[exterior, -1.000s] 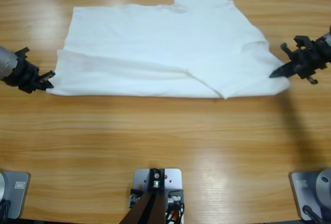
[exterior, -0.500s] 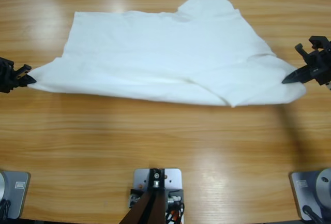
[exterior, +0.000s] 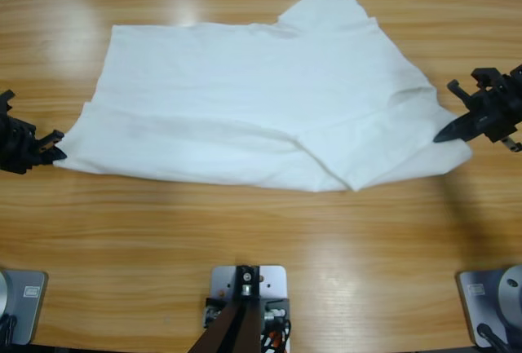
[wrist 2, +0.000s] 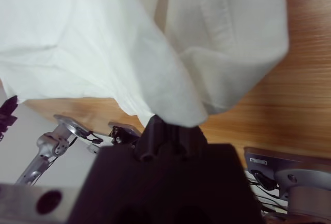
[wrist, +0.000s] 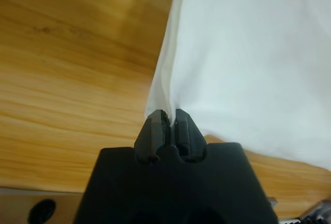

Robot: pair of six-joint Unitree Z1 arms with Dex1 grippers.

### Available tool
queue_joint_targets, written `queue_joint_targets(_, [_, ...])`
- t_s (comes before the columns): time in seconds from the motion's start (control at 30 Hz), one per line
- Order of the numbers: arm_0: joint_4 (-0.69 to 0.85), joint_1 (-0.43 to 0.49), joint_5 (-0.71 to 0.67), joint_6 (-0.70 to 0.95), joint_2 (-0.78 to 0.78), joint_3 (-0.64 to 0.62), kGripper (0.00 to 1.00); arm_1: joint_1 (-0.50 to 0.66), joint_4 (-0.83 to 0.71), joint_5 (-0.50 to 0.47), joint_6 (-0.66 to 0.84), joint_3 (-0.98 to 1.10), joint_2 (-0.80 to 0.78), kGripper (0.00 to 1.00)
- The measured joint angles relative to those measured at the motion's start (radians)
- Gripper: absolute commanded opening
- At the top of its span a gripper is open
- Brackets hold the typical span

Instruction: Fold clothes

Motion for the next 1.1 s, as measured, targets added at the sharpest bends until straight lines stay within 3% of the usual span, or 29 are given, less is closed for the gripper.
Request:
queue_joint_targets(0.67, [0.039, -0.019, 0.016, -0.114, 0.086, 0.034, 0.0, -0.051, -0.033, -0.032, 0.067, 0.094, 0.011, 0.0])
queue_joint_targets(0.7, [0.04, -0.021, 0.016, -0.116, 0.09, 0.035, 0.0, -0.051, -0.04, -0.033, 0.069, 0.099, 0.011, 0.047])
queue_joint_targets(0.73, [0.041, -0.023, 0.015, -0.119, 0.094, 0.037, 0.0, -0.051, -0.05, -0.033, 0.071, 0.106, 0.011, 0.66])
queue_joint_targets(0.77, [0.042, -0.025, 0.015, -0.122, 0.097, 0.038, 0.0, -0.051, -0.056, -0.034, 0.071, 0.111, 0.012, 0.919])
queue_joint_targets(0.8, [0.042, -0.026, 0.015, -0.126, 0.101, 0.04, 0.0, -0.051, -0.061, -0.034, 0.072, 0.115, 0.014, 0.999])
queue_joint_targets(0.83, [0.042, -0.028, 0.014, -0.131, 0.108, 0.042, 0.009, -0.051, -0.065, -0.034, 0.073, 0.116, 0.02, 1.0])
queue_joint_targets(0.87, [0.042, -0.029, 0.014, -0.134, 0.114, 0.043, 0.282, -0.051, -0.068, -0.034, 0.073, 0.117, 0.029, 1.0])
queue_joint_targets(0.9, [0.042, -0.031, 0.014, -0.137, 0.121, 0.045, 0.686, -0.051, -0.07, -0.034, 0.073, 0.117, 0.036, 1.0])
queue_joint_targets(0.93, [0.042, -0.034, 0.014, -0.139, 0.126, 0.046, 0.81, -0.052, -0.074, -0.036, 0.073, 0.117, 0.04, 1.0])
queue_joint_targets(1.0, [0.042, -0.042, 0.012, -0.146, 0.132, 0.047, 0.919, -0.052, -0.077, -0.048, 0.073, 0.117, 0.044, 1.0])
queue_joint_targets(1.1, [0.042, -0.057, 0.012, -0.162, 0.133, 0.047, 0.965, -0.052, -0.079, -0.072, 0.081, 0.116, 0.044, 1.0])
